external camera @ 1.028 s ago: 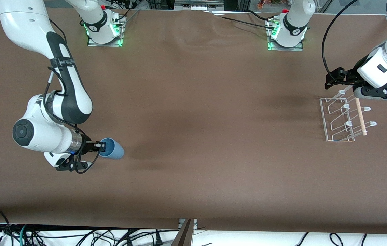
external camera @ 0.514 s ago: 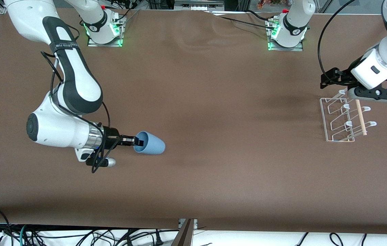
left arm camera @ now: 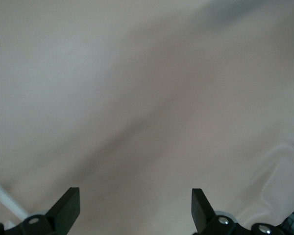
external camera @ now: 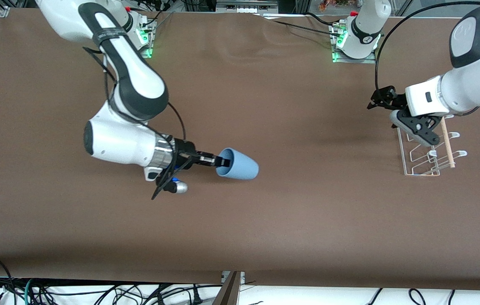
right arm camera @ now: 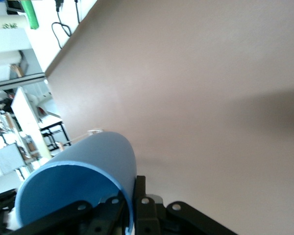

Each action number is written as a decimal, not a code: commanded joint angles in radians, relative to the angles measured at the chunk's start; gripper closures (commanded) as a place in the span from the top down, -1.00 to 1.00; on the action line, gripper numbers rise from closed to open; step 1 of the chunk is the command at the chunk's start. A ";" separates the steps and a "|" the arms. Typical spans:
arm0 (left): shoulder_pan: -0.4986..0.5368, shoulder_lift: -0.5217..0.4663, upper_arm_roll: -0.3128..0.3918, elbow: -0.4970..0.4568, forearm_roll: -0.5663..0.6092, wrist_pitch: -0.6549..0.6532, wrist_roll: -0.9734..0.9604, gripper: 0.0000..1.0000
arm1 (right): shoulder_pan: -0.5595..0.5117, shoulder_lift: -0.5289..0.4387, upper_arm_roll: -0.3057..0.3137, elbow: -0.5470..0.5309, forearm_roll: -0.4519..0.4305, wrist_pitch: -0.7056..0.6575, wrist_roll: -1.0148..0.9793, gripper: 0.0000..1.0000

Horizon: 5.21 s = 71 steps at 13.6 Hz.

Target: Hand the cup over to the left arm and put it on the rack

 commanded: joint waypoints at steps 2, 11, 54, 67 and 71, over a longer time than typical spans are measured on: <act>-0.032 0.043 -0.018 0.011 -0.121 0.099 0.262 1.00 | 0.067 0.013 0.002 0.065 0.030 0.050 0.115 -1.00; -0.118 0.074 -0.048 0.011 -0.342 0.459 0.652 1.00 | 0.140 0.021 0.002 0.145 0.175 0.064 0.219 -1.00; -0.117 0.077 -0.033 0.060 0.316 0.064 0.470 -1.00 | -0.166 -0.083 -0.088 0.143 -0.373 -0.528 -0.004 1.00; 0.053 0.212 -0.035 0.017 1.139 -0.165 0.433 -1.00 | -0.259 -0.394 -0.147 -0.060 -0.935 -0.549 -0.105 1.00; 0.035 0.256 -0.041 0.017 1.184 -0.163 0.341 -1.00 | -0.305 -0.473 -0.153 -0.143 -0.941 -0.566 -0.189 1.00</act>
